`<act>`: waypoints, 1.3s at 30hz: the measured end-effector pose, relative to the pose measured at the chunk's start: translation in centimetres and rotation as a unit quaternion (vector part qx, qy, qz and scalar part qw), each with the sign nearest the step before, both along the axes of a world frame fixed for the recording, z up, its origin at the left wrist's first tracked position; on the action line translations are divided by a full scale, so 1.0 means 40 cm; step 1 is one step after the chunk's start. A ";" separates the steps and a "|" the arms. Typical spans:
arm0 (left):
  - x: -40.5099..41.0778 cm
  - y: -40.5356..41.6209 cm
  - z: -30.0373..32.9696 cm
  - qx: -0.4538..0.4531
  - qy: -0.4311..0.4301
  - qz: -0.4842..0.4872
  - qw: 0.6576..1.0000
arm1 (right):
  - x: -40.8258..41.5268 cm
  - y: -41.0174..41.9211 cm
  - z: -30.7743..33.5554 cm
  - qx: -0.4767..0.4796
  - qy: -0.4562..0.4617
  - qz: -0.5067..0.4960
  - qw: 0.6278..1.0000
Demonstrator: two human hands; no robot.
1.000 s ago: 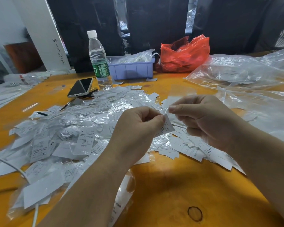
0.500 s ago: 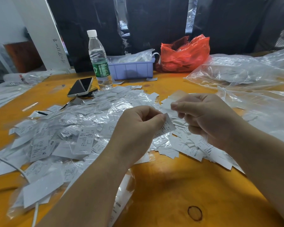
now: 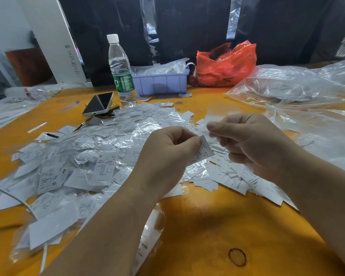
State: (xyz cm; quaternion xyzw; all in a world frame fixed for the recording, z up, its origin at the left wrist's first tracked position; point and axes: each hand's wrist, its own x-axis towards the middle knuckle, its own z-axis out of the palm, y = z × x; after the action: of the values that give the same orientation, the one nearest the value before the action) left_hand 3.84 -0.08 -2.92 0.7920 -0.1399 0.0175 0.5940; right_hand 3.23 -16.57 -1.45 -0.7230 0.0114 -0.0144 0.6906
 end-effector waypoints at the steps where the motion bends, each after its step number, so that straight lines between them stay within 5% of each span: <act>1: 0.000 0.000 0.000 -0.001 -0.001 0.000 1.000 | 0.000 0.000 0.000 -0.001 0.000 0.001 1.000; 19: 0.010 0.008 -0.006 -0.022 0.006 0.027 0.999 | 0.004 -0.001 -0.007 -0.018 0.017 0.050 0.998; 31: 0.022 0.013 -0.004 -0.105 0.099 -0.002 0.989 | 0.007 -0.001 -0.013 -0.010 0.011 0.069 0.998; 39: 0.017 0.010 -0.011 -0.076 0.090 -0.028 0.993 | 0.006 0.004 -0.020 0.014 0.002 0.050 0.999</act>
State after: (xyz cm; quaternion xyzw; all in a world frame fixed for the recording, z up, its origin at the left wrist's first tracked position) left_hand 4.51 0.30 -3.36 0.7390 -0.1065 -0.0603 0.6625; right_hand 3.46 -16.43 -2.26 -0.7131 -0.0233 0.0217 0.7004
